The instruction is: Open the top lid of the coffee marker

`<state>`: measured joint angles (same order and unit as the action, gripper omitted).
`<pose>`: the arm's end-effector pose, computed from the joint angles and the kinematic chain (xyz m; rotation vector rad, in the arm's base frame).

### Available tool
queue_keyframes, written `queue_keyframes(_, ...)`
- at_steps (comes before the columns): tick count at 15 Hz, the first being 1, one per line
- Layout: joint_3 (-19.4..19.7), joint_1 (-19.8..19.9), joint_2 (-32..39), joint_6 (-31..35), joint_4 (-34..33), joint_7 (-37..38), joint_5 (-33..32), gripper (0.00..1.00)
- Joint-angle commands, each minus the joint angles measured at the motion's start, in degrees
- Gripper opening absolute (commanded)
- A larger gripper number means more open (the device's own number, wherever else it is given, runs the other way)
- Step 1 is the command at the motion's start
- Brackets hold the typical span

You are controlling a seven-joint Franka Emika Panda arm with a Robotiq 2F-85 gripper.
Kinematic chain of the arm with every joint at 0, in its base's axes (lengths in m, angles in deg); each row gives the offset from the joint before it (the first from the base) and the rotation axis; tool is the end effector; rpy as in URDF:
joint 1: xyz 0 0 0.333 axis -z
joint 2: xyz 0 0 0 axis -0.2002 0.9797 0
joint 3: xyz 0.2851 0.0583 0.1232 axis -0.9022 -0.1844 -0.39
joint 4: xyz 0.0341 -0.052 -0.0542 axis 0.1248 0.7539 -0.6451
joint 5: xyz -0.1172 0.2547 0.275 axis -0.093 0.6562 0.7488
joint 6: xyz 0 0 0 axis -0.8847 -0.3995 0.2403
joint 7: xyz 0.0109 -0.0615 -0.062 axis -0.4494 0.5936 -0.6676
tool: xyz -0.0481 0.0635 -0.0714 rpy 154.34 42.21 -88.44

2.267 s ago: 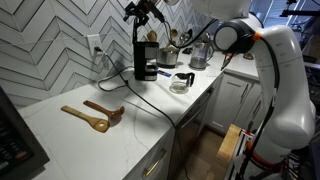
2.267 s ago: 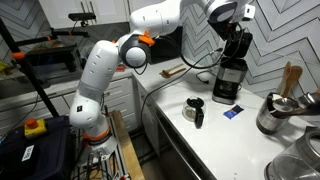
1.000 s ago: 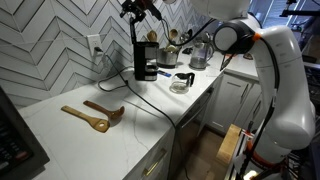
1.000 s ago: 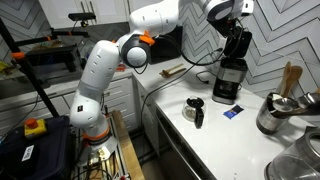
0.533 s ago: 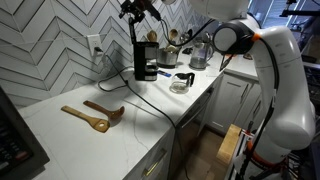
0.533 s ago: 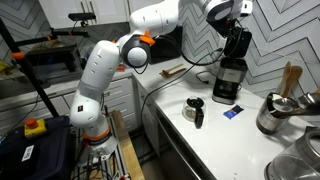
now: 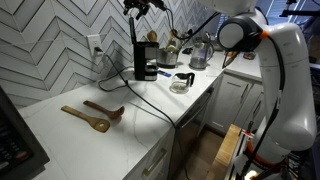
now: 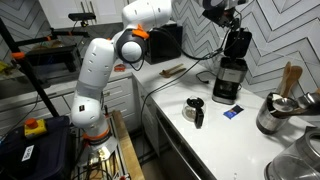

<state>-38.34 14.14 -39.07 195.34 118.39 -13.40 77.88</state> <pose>0.7024 -0.0518 0.7138 -2.7362 0.0333 -0.8849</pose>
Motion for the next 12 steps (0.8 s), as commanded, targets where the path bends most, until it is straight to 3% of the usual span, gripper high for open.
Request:
queue_keyframes(1, 2.6, -1.6, -3.8, -6.1, 1.6, 3.0, -6.1, 1.0)
queue_keyframes(7, 4.5, -3.9, -9.9, -13.7, 4.2, 5.3, -15.8, 1.0)
queue_keyframes(12, 4.7, -4.1, -15.3, -12.4, 9.6, 7.6, -18.9, 1.0)
